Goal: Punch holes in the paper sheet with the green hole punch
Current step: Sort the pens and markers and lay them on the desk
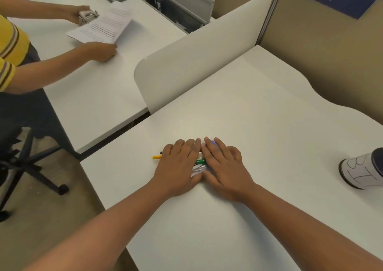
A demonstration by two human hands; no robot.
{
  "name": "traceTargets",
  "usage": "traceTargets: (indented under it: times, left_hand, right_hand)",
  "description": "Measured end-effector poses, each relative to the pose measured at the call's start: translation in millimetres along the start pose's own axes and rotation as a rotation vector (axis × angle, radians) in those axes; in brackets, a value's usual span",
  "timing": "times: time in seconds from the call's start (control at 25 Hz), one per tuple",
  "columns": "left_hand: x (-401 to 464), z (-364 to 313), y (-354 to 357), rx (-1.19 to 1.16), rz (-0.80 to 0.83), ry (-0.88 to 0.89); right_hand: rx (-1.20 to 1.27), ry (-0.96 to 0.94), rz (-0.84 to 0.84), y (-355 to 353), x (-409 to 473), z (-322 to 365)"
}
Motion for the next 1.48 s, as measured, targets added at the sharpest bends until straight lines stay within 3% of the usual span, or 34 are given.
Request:
traceTargets:
  times: [0.2, 0.4, 0.64, 0.84, 1.04, 1.24, 1.48]
  left_hand:
    - [-18, -1, 9, -0.027, 0.068, -0.059]
    - [-15, 0, 12, -0.045, 0.060, -0.020]
    - [-7, 3, 13, -0.056, 0.071, -0.016]
    - [-4, 5, 15, -0.037, 0.059, -0.001]
    - [-7, 5, 4, 0.017, -0.096, -0.023]
    - [-16, 8, -11, 0.061, -0.263, -0.058]
    - [-46, -3, -7, 0.044, -0.357, -0.026]
  right_hand:
    - [0.000, 0.006, -0.033, -2, -3, 2]
    - [0.277, 0.093, -0.157, -27, 13, -6]
    - [0.211, 0.148, 0.037, -46, 54, -13]
    - [0.369, 0.304, 0.081, -44, 57, -21]
    - [0.457, 0.310, -0.049, -51, 45, -22]
    - [0.544, 0.237, -0.030, -48, 28, -12]
    - [0.348, 0.138, 0.059, -29, 5, -1]
Point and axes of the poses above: each hand's wrist, its own x-axis towards the middle knuckle, its own y-axis out of the palm, z = x × y, the point moved 7 cm from there along x, towards the middle knuckle, and after that the axes turned 12 degrees about x, right-handed, at the moved point
